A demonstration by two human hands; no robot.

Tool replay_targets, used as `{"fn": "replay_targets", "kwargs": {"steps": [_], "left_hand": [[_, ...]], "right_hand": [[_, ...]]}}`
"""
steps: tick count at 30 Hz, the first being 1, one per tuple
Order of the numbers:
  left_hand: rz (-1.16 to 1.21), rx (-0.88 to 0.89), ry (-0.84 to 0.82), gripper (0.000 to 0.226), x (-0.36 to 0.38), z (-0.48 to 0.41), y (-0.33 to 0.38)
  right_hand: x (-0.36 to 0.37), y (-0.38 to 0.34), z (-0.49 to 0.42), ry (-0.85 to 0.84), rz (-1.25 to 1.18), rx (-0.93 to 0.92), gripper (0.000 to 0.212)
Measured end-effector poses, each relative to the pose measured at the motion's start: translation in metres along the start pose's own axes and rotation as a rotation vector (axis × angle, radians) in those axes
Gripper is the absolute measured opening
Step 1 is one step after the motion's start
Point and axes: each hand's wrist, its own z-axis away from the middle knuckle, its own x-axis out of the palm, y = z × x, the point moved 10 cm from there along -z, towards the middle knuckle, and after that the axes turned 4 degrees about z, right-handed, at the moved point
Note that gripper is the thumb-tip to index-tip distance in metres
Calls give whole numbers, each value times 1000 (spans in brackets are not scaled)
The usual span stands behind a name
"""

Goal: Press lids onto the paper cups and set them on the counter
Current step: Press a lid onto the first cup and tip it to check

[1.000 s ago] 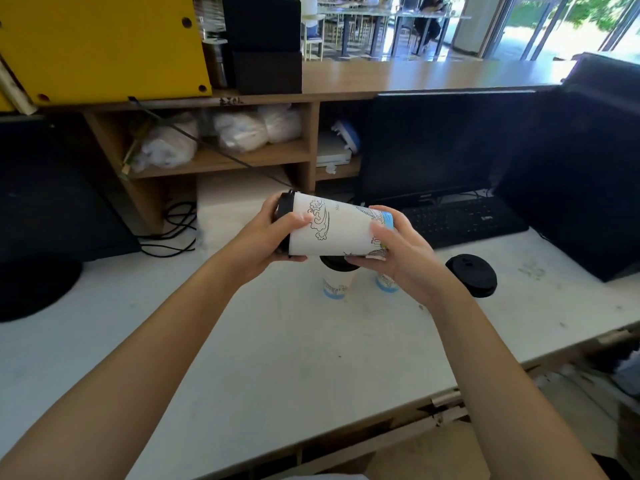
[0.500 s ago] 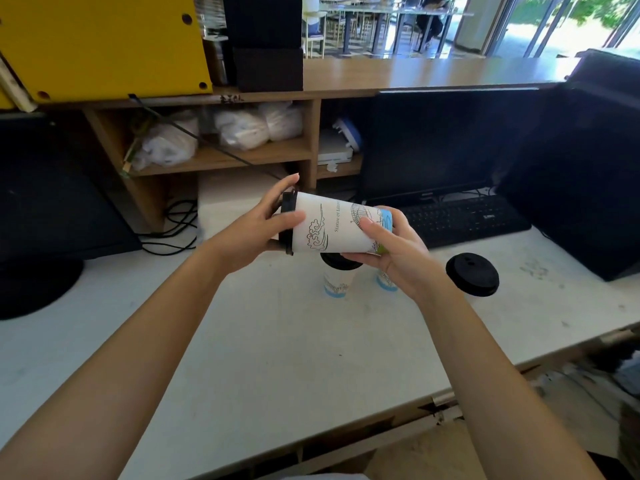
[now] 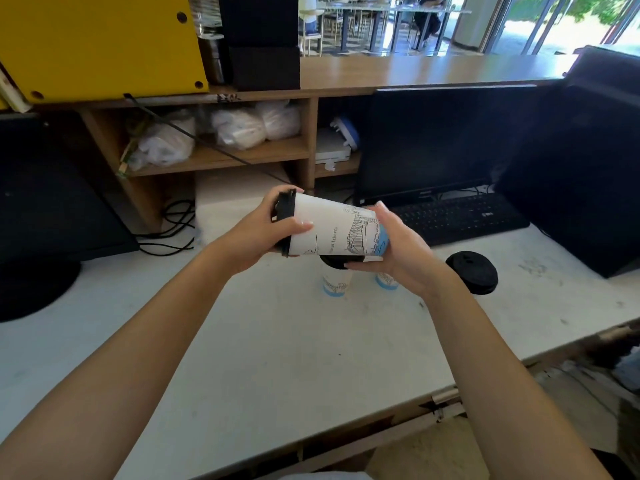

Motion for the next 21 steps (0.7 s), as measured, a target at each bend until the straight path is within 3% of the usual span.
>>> {"fn": "replay_targets", "kwargs": {"steps": [3, 8, 11, 15, 17, 21], "left_hand": [[-191, 208, 5, 60, 5, 10, 18], [-210, 318, -78, 80, 10, 14, 22], [-231, 256, -145, 85, 5, 7, 14], [4, 1, -147, 61, -8, -7, -10], [41, -58, -171, 59, -8, -10, -14], [-5, -13, -190, 70, -12, -14, -9]], "right_hand": [[0, 9, -1, -20, 80, 129, 55], [-1, 3, -3, 27, -87, 81, 41], [0, 3, -4, 21, -130, 3, 33], [2, 0, -4, 11, -123, -88, 22], [3, -6, -5, -9, -121, -126, 26], [0, -12, -9, -32, -106, -158, 41]]}}
